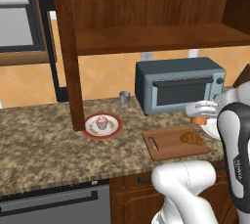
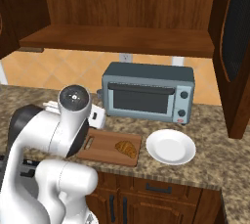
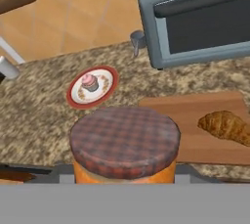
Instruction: From the different types of pastries on the counter, select a croissant and place it on the cutting board. Then retrieve a jar of jam from the cabinet and place it alongside the croissant on the cutting board.
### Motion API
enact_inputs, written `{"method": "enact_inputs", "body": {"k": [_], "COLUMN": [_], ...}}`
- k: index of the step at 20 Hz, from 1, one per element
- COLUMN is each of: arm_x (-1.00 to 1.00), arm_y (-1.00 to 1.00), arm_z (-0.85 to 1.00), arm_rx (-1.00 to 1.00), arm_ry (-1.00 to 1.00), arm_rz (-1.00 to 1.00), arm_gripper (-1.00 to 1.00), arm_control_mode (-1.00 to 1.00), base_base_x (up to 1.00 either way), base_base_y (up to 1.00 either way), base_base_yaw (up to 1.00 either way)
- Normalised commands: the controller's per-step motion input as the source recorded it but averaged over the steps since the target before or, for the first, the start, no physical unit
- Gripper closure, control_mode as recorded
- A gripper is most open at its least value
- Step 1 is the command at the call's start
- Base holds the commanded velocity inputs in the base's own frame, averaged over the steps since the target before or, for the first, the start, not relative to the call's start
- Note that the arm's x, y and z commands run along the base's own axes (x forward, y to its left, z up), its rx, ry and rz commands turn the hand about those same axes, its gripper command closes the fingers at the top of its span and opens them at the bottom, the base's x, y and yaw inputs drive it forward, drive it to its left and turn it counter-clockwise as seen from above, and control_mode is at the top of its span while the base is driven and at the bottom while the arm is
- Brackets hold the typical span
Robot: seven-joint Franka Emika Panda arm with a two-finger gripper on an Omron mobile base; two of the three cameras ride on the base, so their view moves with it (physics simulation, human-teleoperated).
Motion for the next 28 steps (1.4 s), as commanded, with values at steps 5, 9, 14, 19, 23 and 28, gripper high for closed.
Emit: {"method": "enact_inputs", "body": {"k": [5, 9, 14, 19, 23, 28], "arm_x": [0.25, 0.41, 0.38, 0.21, 0.02, 0.0], "arm_y": [-0.09, -0.02, 0.0, -0.03, -0.01, 0.0], "arm_z": [-0.82, -0.68, -0.54, -0.47, -0.41, -0.15], "arm_rx": [0.0, 0.0, 0.0, 0.0, 0.0, 0.0], "arm_ry": [-0.01, -0.03, -0.05, -0.08, -0.12, -0.15], "arm_rz": [0.13, 0.14, 0.15, 0.14, 0.12, 0.06], "arm_gripper": [1.0, 1.0, 1.0, 1.0, 1.0, 1.0], "arm_control_mode": [-1.0, -1.0, -1.0, -1.0, -1.0, -1.0], "base_base_x": [0.0, 0.0, 0.0, 0.0, 0.0, 0.0], "base_base_y": [0.0, 0.0, 0.0, 0.0, 0.0, 0.0], "base_base_yaw": [0.0, 0.0, 0.0, 0.0, 0.0, 0.0]}}
